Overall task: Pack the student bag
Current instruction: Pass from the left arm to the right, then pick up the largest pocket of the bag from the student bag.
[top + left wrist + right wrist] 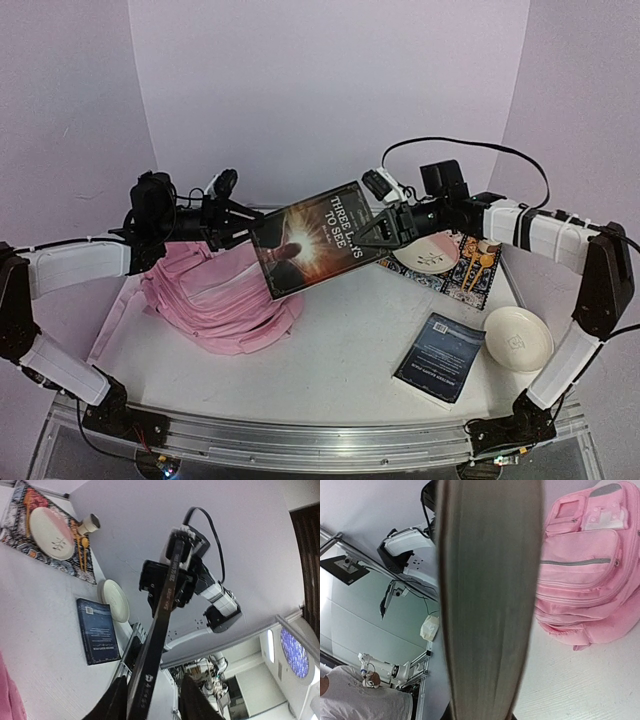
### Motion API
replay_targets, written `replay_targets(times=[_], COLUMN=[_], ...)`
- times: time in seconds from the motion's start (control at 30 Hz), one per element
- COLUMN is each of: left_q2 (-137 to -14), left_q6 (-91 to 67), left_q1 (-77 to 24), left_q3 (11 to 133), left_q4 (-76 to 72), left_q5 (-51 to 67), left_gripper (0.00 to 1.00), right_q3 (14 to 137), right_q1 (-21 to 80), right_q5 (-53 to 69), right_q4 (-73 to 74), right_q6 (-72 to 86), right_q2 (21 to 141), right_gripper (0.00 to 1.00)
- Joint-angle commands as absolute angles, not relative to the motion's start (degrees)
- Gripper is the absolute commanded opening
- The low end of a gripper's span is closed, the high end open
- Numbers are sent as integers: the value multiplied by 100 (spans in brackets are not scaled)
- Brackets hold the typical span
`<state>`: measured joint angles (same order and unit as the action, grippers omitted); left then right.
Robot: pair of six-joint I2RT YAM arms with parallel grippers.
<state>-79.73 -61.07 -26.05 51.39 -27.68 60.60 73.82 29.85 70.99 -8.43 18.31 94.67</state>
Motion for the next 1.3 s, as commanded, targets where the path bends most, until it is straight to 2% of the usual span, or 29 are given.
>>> replay_targets(times=[0.0,0.07,0.13,0.37,0.57,0.8,1.03,1.27], left_q2=[-8021,-8059,-8031,-7848,-7933,-8174,-8706,-9401], left_q6=[-4477,-3396,-2908,-2300,-1897,-1778,-1782,-1966], left_q1=[-2490,-2503,-2501,-2655,-3673,-4726,-5670,-6044], left_q3=[5661,6126,6364,6472,6747,7005,7203,7373], left_q4=[-810,871,1647,2872,3927,4736,5100,5355], left_q5=[5231,4334,3723,2277,489,-1165,-1959,-2462], left_gripper=[48,53,57,63,67,70,72,71], right_q3=[7232,7117,7003,6404,5901,5543,5322,5190], right_q1=[2929,2909,2902,2862,2862,2859,2859,2857], right_q5=[6491,6205,5802,4463,3803,3693,3583,3507], right_q4=[-928,-959,-1060,-1746,-2375,-2845,-3049,-3103], right_q6=[2143,2324,2620,3694,4461,4855,5029,5098], right_q2=[9165,9042,8899,8212,7818,7691,7635,7574], right_gripper=[0,0,0,0,0,0,0,0])
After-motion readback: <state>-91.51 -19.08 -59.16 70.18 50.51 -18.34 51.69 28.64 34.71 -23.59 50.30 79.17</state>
